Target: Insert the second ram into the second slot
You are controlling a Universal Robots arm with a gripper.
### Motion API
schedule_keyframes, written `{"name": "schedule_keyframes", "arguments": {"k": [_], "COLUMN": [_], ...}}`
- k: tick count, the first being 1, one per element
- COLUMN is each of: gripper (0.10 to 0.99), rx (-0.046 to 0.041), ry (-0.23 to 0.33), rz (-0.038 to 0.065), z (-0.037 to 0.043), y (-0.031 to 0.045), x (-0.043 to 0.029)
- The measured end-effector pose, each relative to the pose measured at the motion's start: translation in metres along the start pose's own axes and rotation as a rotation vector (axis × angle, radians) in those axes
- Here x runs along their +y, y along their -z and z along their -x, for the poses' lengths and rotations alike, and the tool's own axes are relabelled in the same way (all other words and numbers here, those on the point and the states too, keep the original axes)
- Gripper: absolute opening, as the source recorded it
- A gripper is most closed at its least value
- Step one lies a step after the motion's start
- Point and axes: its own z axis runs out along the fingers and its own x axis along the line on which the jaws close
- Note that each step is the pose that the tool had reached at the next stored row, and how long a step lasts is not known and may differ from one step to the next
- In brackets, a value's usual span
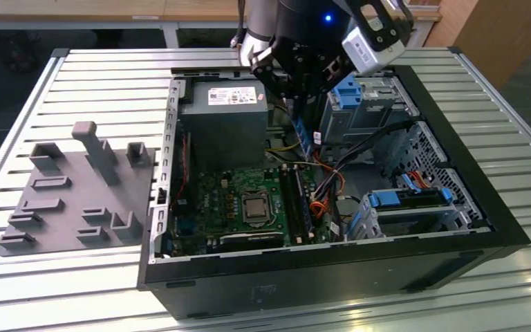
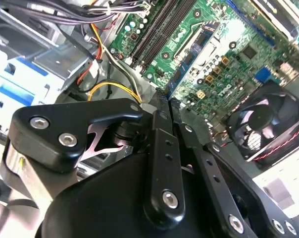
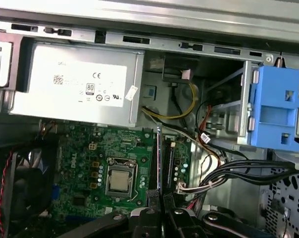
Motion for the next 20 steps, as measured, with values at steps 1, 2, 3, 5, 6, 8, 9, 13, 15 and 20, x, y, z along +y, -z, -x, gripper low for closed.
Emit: {"name": "schedule_keyframes", "arguments": {"k": [1,2,3,5,6,8,9,13,15,20], "gripper": [0.137,0.137,0.137,0.137,0.137,0.137,0.137,0.137,0.137,0.137], "rx": [-0.0004,-0.0009,-0.0011,-0.0016,-0.0015,-0.0012,-0.0010,-0.0009,-0.0009,-0.0011], "ry": [-0.014,-0.026,-0.035,-0.046,-0.049,-0.052,-0.053,-0.053,-0.053,-0.058], "rz": [0.000,0.000,0.000,0.000,-0.001,-0.001,-0.001,-0.001,-0.001,-0.001], "z": [0.0000,0.0000,0.0000,0.0000,0.0000,-0.0001,-0.0001,-0.0001,-0.0001,-0.0001], "y": [-0.0001,-0.0001,-0.0001,-0.0003,-0.0003,-0.0010,-0.0012,-0.0026,-0.0039,-0.0056], "x": [0.0000,0.0000,0.0000,-0.0001,-0.0002,-0.0002,-0.0002,-0.0003,-0.0003,-0.0004]}}
